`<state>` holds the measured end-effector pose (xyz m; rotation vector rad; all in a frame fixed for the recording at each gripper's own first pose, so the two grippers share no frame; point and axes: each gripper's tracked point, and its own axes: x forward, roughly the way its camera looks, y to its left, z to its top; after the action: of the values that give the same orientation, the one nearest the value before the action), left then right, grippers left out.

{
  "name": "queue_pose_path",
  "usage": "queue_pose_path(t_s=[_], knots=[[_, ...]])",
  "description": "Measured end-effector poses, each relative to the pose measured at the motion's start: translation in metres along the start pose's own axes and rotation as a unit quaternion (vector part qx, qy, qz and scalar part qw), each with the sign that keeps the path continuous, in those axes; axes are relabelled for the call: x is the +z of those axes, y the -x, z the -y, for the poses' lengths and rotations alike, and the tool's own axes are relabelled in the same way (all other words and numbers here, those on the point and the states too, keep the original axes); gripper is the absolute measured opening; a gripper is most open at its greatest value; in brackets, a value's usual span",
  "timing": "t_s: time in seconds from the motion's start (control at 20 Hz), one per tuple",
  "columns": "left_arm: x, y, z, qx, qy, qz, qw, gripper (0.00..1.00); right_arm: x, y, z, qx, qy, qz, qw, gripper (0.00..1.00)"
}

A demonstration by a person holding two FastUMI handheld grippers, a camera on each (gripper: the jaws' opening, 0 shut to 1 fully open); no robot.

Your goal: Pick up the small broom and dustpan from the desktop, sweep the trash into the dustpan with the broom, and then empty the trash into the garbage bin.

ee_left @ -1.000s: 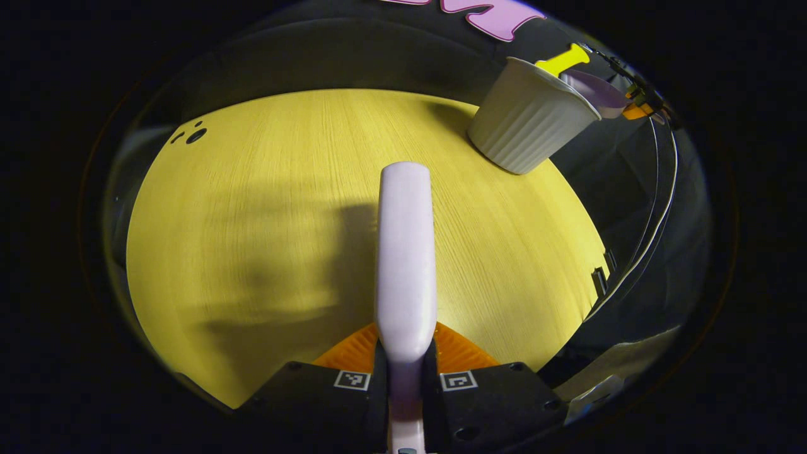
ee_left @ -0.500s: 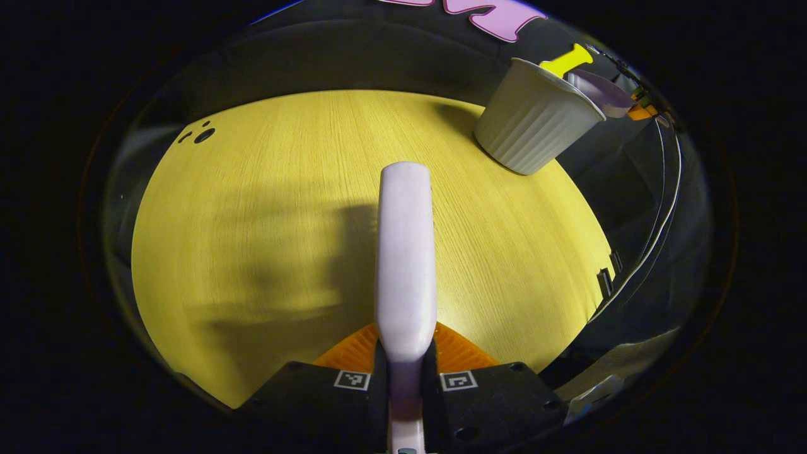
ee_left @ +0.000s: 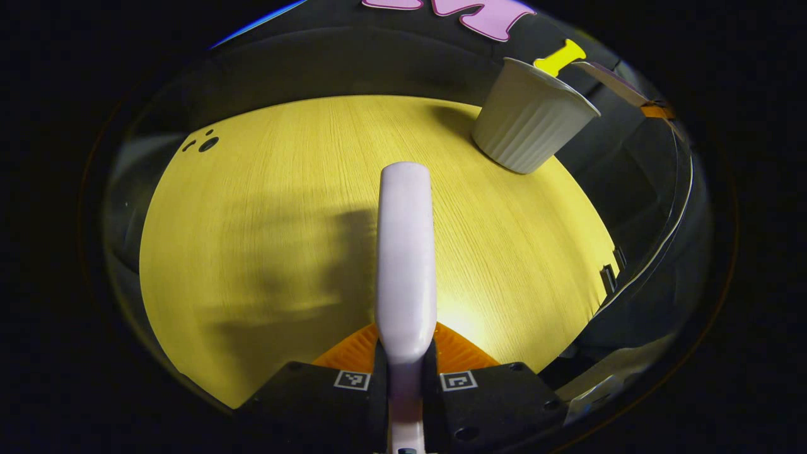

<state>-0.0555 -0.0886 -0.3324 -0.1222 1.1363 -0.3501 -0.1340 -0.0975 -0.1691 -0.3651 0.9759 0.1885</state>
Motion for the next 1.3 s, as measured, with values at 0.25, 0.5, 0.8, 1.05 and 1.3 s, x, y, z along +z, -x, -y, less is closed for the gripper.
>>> queue_pose_path(t_s=[0.25,0.5,0.8,1.05,1.3], knots=[[-0.003,0.006,-0.002,0.007,-0.007,0.001,1.000,0.26,-0.042,0.013,-0.061,0.062,-0.046,0.013,0.997,0.32],[-0.012,0.003,0.002,0.011,-0.010,-0.001,1.000,0.26,-0.094,0.007,-0.147,0.121,-0.064,-0.004,0.991,0.34],[-0.015,0.000,0.000,0.027,-0.031,0.000,0.999,0.26,-0.154,-0.042,-0.254,0.170,-0.085,-0.051,0.981,0.34],[-0.019,-0.009,0.000,0.045,-0.051,0.001,0.998,0.26,-0.189,-0.098,-0.308,0.181,-0.093,-0.093,0.975,0.34],[-0.022,-0.025,-0.006,0.061,-0.058,-0.015,0.996,0.26,-0.195,-0.129,-0.337,0.183,-0.123,-0.110,0.969,0.34]])
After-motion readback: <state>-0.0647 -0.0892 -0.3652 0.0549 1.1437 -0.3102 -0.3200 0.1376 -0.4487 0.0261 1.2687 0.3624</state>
